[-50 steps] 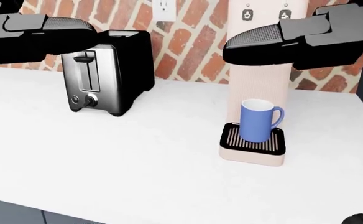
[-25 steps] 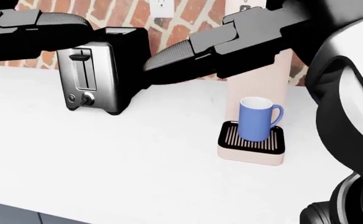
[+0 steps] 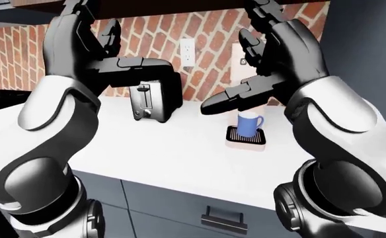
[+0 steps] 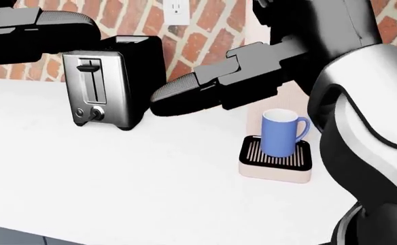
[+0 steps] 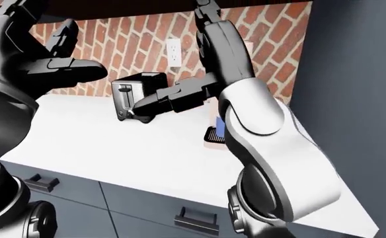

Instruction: Press the button on the coffee machine to serve coffee.

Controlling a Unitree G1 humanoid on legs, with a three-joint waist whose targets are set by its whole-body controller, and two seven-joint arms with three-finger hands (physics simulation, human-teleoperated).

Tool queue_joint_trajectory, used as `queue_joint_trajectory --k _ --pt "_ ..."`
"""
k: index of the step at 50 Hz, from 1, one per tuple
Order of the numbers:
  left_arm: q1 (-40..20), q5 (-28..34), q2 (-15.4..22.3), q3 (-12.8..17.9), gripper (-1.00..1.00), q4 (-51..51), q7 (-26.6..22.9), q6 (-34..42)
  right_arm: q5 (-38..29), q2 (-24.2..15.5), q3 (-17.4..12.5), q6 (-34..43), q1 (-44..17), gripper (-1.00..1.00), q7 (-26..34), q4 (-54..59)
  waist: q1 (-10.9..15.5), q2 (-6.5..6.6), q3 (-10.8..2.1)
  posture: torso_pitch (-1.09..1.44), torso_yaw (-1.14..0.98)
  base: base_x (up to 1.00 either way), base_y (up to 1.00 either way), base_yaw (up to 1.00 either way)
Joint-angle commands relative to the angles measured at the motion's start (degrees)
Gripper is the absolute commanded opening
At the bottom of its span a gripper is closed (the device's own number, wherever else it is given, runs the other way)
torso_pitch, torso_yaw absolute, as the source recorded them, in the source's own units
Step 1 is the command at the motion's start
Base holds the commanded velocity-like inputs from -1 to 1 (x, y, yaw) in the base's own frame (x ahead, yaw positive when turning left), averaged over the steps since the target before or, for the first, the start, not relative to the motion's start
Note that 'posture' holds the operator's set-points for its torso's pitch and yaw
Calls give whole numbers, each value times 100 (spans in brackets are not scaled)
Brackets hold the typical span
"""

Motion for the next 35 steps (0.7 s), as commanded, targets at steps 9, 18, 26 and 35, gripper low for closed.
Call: queue_joint_trajectory --k 9,18,26,35 --pt "-173 -33 73 69 100 -42 44 -112 -292 69 -139 10 -190 100 169 145 -6 27 5 -65 0 0 0 0" --pt "-140 -14 85 41 100 -11 23 -163 -393 -1 -59 -12 -115 100 309 208 -1 28 6 -65 0 0 0 0" --pt "-135 8 56 53 100 -28 15 -138 -531 1 -9 -47 21 100 435 247 1 25 0 -65 0 0 0 0" --pt "-147 -29 65 63 100 -34 59 -122 -653 61 21 23 166 100 529 191 2 27 -6 -65 0 0 0 0"
